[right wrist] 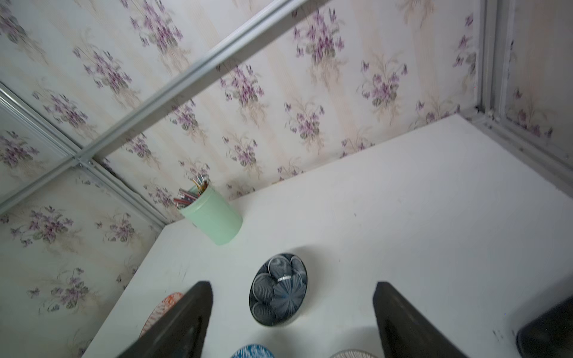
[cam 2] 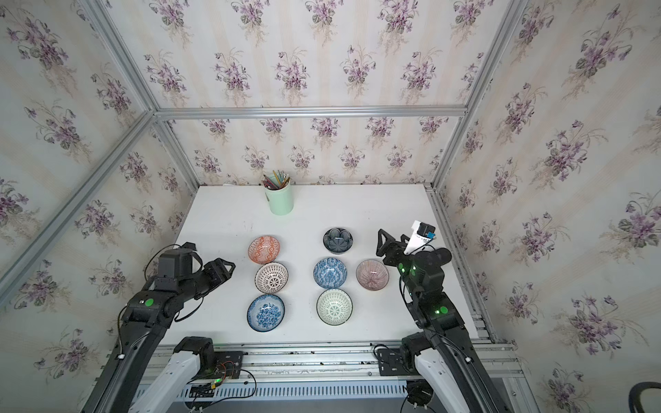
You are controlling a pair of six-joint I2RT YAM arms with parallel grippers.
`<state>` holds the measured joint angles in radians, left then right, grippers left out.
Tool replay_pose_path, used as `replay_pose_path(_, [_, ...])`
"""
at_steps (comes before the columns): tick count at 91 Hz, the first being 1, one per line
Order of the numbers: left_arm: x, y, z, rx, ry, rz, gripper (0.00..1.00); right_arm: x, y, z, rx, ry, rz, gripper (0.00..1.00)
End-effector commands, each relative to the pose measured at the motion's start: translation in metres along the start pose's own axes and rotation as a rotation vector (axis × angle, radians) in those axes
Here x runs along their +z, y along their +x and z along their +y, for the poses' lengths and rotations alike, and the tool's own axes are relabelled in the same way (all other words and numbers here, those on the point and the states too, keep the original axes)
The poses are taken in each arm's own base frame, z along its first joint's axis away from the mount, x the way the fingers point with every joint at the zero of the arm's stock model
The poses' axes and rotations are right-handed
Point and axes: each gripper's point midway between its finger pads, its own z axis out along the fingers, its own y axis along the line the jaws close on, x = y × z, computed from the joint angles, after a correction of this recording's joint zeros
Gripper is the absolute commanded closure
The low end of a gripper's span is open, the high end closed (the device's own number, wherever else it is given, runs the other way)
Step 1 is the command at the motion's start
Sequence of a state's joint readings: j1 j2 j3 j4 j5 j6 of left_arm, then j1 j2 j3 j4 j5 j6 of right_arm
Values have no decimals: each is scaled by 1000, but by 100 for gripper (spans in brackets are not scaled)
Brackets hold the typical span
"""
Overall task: Stack the bowls
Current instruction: Pick up the bowl from the center of the board.
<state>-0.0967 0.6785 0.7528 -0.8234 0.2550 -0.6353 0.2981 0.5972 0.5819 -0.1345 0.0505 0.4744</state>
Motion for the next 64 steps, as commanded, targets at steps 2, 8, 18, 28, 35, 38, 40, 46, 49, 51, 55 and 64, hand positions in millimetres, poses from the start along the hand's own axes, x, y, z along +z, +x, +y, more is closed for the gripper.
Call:
replay_pose_path(2, [-6, 34, -9, -24, 82, 152, 13, -3, 53, -10, 21, 38, 271, 16])
replay_pose_path(8, [-7, 38, -14, -21, 119, 163, 6, -3, 66, -17, 17, 73, 336, 17])
replay_pose_path(18, [-9, 39, -12, -20, 120, 150, 5, -3, 75, -29, 47, 142, 371, 12])
replay_pose_path(28, [-9, 40, -10, -28, 111, 150, 9, -2, 79, -42, 92, 228, 385, 11])
replay_pose_path(35, [-11, 42, -9, -29, 103, 163, 11, -1, 87, -51, 103, 282, 419, 13])
replay_pose_path(38, [-12, 42, -9, -28, 102, 165, 11, 0, 92, -55, 108, 307, 437, 15])
replay_pose_path(40, [-12, 42, -9, -26, 103, 164, 11, 0, 96, -57, 111, 320, 458, 16])
replay_pose_path(46, [-13, 42, -8, -21, 102, 156, 11, 3, 106, -60, 121, 341, 499, 20])
replay_pose_path(49, [-12, 43, -7, -25, 100, 154, 11, 4, 109, -62, 124, 353, 513, 21])
replay_pose_path(51, [-12, 43, -7, -28, 98, 152, 11, 4, 112, -65, 127, 367, 523, 22])
replay_pose_path(55, [-10, 43, -6, -31, 103, 153, 11, 5, 117, -69, 133, 389, 538, 24])
replay_pose_path(64, [-7, 46, -4, -32, 99, 164, 11, 4, 125, -74, 148, 412, 558, 31])
